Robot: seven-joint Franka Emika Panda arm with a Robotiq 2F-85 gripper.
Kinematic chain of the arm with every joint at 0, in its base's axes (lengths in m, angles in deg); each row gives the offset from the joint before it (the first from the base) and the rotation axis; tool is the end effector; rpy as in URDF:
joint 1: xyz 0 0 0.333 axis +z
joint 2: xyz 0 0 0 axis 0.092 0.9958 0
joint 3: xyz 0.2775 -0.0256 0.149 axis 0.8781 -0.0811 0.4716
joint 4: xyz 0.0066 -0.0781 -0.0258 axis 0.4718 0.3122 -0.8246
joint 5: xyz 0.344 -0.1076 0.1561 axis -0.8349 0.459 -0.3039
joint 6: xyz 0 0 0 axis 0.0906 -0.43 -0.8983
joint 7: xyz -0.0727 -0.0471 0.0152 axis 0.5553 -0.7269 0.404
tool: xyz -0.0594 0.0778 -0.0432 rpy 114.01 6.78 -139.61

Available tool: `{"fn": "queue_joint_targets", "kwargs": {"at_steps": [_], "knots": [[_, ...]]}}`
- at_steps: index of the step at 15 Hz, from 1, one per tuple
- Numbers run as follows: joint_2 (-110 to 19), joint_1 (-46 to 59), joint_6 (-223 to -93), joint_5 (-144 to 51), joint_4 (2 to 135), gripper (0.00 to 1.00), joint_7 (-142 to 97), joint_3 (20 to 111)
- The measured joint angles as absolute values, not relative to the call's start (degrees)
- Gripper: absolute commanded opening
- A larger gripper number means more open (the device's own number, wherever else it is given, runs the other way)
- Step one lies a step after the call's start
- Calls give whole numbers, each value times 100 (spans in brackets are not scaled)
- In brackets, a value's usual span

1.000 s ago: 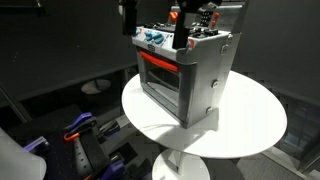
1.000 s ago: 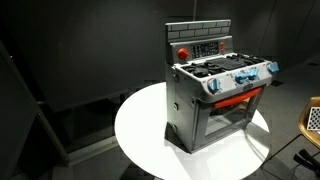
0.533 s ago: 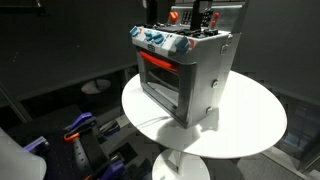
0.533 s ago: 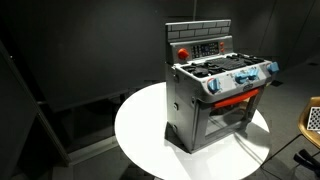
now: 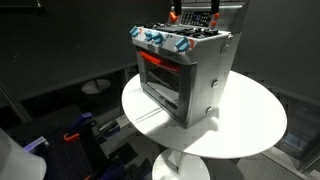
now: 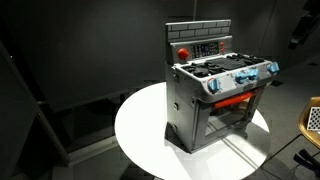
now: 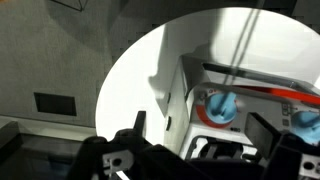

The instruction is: Press the top orange button on the microwave oven controlling panel of the stove

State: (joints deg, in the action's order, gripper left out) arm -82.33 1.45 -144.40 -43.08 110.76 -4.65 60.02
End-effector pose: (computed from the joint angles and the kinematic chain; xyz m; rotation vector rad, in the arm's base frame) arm 0.4384 -0.1106 0.4776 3.0662 0.1072 0.1646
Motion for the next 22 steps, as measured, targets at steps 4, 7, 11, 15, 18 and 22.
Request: {"fn": "queue_joint_targets", "kwargs": {"at_steps": [4, 7, 11, 15, 18, 22], "knots": [[-7476, 160, -14841, -4354, 10528, 100, -782, 6189], [-6931, 162, -15122, -4359, 10078, 100, -1013, 6305], [-6334, 163, -15493, -4360, 9549, 100, -1306, 6436], [-5914, 180, -15941, -4359, 9199, 100, -1552, 6522], [-5684, 216, -16200, -4356, 9012, 100, -1708, 6535], [-5460, 246, -16389, -4355, 8810, 100, -1817, 6538]]}}
